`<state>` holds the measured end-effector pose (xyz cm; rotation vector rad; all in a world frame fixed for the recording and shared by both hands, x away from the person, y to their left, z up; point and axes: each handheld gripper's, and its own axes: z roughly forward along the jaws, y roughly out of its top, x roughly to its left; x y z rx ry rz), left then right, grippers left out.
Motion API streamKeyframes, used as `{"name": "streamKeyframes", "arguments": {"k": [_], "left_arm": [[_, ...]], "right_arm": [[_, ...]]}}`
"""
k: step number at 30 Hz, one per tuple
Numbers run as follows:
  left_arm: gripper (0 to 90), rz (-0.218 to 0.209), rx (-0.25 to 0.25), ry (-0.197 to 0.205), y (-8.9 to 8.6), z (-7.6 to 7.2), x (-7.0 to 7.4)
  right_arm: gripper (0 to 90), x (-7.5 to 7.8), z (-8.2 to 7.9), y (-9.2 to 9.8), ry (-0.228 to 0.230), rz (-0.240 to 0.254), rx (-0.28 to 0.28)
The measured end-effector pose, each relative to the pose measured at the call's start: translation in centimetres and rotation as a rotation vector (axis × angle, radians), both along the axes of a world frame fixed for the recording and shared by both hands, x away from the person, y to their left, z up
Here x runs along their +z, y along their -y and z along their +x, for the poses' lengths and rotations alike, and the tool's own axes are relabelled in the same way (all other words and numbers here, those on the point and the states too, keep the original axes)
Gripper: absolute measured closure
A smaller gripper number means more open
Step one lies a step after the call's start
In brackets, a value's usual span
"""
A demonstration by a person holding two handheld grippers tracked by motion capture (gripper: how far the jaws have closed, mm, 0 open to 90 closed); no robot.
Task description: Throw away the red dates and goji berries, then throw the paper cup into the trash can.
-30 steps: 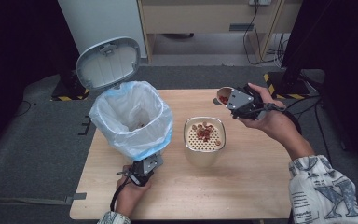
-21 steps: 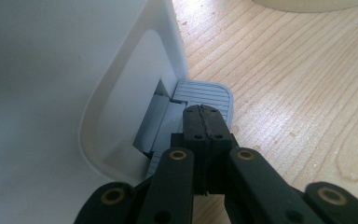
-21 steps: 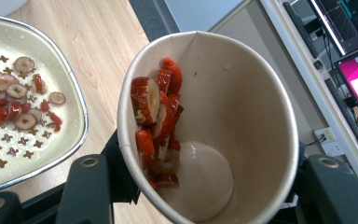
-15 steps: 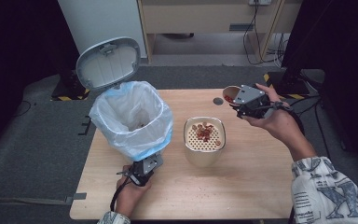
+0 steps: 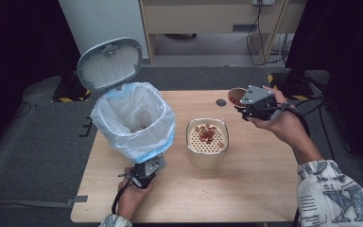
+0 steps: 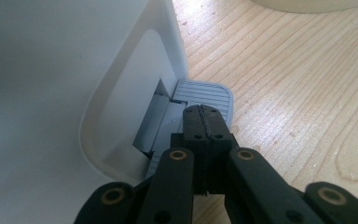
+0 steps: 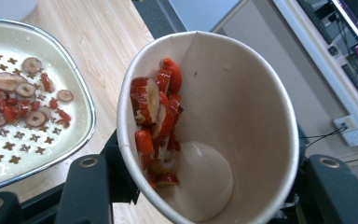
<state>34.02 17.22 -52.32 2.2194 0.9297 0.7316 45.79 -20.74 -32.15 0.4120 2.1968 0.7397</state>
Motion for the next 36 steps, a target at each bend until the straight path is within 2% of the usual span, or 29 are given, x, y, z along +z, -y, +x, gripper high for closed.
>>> {"name": "streamKeyframes", "arguments": {"k": [6, 18, 24, 36], "left_arm": [[89.2, -0.002, 0.001, 0.000, 0.0, 0.0, 0.0], [89.2, -0.003, 0.001, -0.001, 0.0, 0.0, 0.0], [89.2, -0.004, 0.001, 0.000, 0.0, 0.0, 0.0], [89.2, -0.008, 0.001, 0.001, 0.0, 0.0, 0.0]], "right_arm": [[41.9, -0.1, 0.3, 1.1, -0.038, 0.079, -0.011], [41.5, -0.4, 0.7, 2.1, -0.113, 0.153, -0.030], [41.4, -0.1, 0.9, 2.4, -0.155, 0.211, -0.034], [41.4, -0.1, 1.1, 2.5, -0.176, 0.221, -0.036]]}}
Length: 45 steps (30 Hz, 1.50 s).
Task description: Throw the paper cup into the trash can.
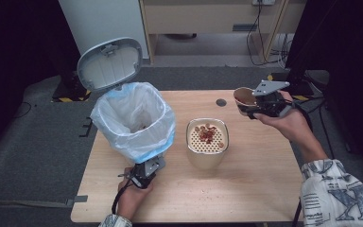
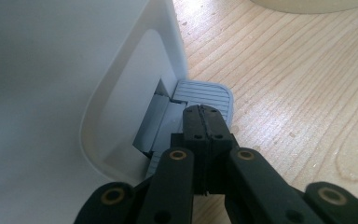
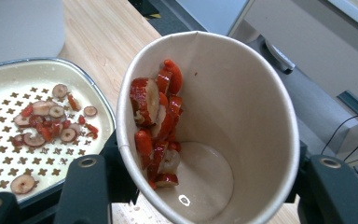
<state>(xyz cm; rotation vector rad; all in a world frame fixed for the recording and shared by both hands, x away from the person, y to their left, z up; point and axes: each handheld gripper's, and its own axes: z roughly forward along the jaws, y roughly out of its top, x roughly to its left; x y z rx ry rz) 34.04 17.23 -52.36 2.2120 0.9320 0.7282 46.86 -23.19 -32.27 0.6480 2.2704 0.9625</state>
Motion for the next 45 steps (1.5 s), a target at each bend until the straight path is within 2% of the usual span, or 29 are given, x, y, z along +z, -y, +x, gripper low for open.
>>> {"name": "streamKeyframes", "arguments": {"k": [10, 26, 33, 45], "left_arm": [[89.1, 0.001, -0.001, 0.000, 0.0, 0.0, 0.0], [89.1, 0.008, -0.002, 0.000, 0.0, 0.0, 0.0], [89.1, 0.003, -0.001, 0.003, 0.0, 0.0, 0.0], [89.1, 0.007, 0.001, 0.007, 0.1, -0.1, 0.0]], "right_arm": [[41.5, -0.1, 0.4, 0.3, -0.047, 0.060, 0.017], [41.3, 0.1, 0.6, -0.1, -0.104, 0.109, 0.055], [41.3, 0.7, 0.5, -0.9, -0.113, 0.127, 0.072], [41.3, 1.9, 0.4, -3.4, -0.127, 0.142, 0.103]]}}
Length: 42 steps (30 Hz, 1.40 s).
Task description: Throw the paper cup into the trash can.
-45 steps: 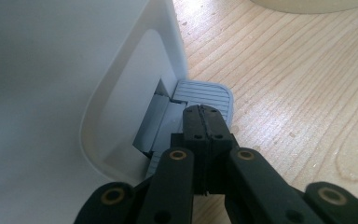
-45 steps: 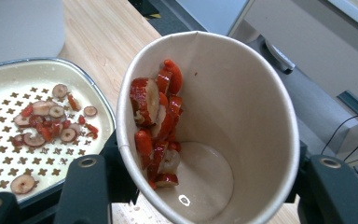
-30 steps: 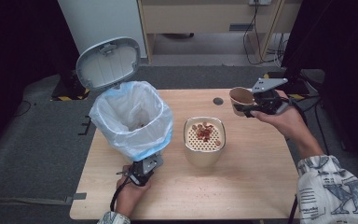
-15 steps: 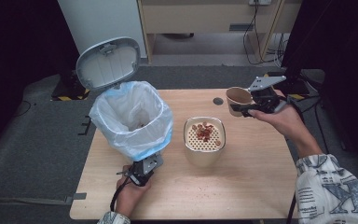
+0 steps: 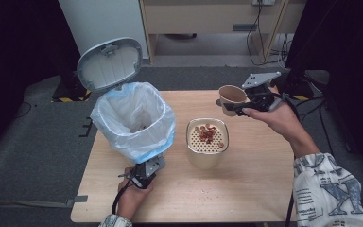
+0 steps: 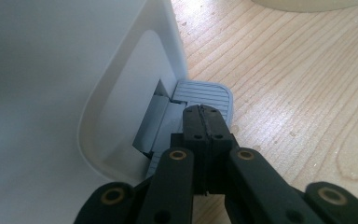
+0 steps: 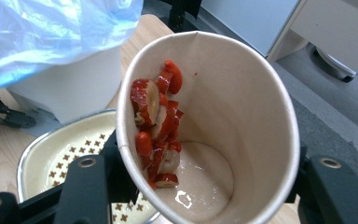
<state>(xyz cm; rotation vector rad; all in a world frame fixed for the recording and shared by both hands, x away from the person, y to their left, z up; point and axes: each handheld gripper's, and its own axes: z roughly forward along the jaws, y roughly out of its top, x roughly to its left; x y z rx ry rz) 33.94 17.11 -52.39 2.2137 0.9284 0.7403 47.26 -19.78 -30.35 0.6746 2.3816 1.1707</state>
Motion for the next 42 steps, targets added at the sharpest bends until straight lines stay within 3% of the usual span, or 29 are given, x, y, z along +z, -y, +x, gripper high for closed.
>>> {"name": "streamKeyframes", "arguments": {"k": [3, 29, 42], "left_arm": [[89.2, 0.018, -0.032, 0.006, -0.1, 0.2, 0.1], [89.1, 0.019, -0.033, 0.000, -0.2, 0.2, 0.1], [89.1, 0.020, -0.030, 0.002, -0.1, 0.2, 0.1]], "right_arm": [[41.3, 0.4, 0.0, -0.8, -0.003, 0.001, 0.008], [41.2, 4.4, 0.0, -9.3, -0.010, 0.022, 0.095], [41.3, 5.7, -0.1, -12.1, -0.014, 0.039, 0.124]]}}
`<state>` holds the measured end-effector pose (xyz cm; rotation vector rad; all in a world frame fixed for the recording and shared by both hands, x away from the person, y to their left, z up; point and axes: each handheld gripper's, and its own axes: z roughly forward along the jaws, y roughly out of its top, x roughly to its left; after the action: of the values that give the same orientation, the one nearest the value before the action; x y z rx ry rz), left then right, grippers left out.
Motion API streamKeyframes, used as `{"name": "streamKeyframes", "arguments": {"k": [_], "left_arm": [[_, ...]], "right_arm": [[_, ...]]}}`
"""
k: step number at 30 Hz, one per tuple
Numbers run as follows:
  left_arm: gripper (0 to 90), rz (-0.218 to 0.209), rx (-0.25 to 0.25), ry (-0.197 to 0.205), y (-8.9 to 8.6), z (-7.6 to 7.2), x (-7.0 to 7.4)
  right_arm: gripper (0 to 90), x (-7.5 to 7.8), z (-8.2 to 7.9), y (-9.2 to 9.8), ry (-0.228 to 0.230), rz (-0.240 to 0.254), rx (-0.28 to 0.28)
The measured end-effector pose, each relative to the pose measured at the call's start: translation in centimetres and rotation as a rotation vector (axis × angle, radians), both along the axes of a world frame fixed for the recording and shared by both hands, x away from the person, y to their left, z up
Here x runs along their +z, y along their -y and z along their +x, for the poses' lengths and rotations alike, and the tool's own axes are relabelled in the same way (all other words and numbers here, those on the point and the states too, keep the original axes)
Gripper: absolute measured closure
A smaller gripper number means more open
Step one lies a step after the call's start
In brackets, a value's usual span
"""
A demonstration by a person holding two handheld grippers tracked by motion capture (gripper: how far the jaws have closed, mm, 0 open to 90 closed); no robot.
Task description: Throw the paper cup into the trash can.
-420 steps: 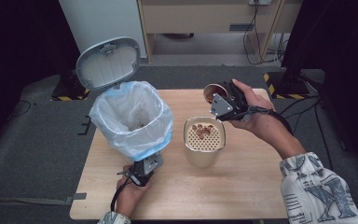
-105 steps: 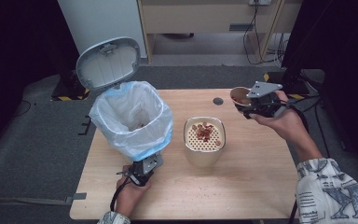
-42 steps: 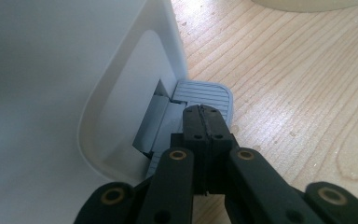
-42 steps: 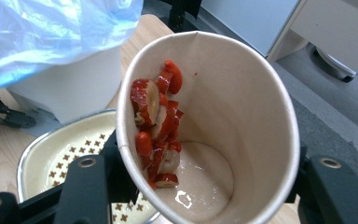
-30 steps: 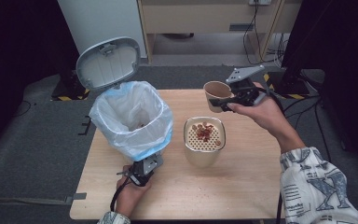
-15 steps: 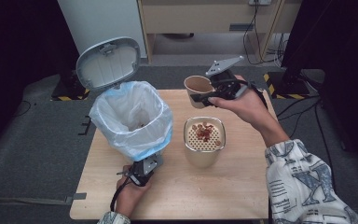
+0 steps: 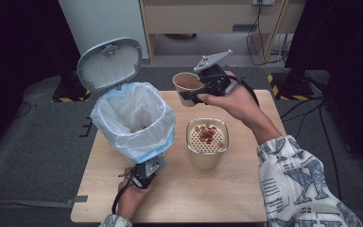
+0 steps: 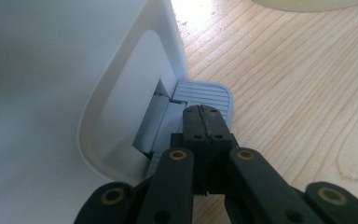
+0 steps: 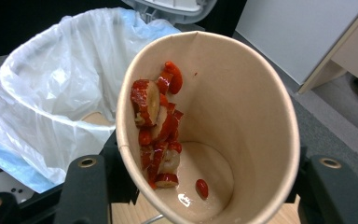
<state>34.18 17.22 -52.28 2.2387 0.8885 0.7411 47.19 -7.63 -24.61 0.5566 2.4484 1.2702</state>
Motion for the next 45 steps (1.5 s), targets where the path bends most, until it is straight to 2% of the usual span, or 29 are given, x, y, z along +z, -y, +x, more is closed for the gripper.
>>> {"name": "streamKeyframes", "arguments": {"k": [23, 30, 34, 45], "left_arm": [[89.2, -0.002, 0.001, -0.002, 0.0, 0.0, 0.0], [89.1, -0.004, 0.002, -0.003, 0.0, 0.0, 0.0], [89.2, -0.003, 0.002, -0.002, 0.0, 0.0, 0.0], [89.1, -0.002, 0.002, -0.003, 0.0, 0.0, 0.0]], "right_arm": [[41.2, 0.9, -0.1, -4.2, -0.002, 0.009, 0.051], [41.1, 0.9, 0.0, -5.5, -0.003, 0.014, 0.066], [41.1, 0.7, 0.0, -6.2, -0.003, -0.008, 0.072], [40.8, 0.4, 0.1, -7.5, -0.005, 0.010, 0.077]]}}
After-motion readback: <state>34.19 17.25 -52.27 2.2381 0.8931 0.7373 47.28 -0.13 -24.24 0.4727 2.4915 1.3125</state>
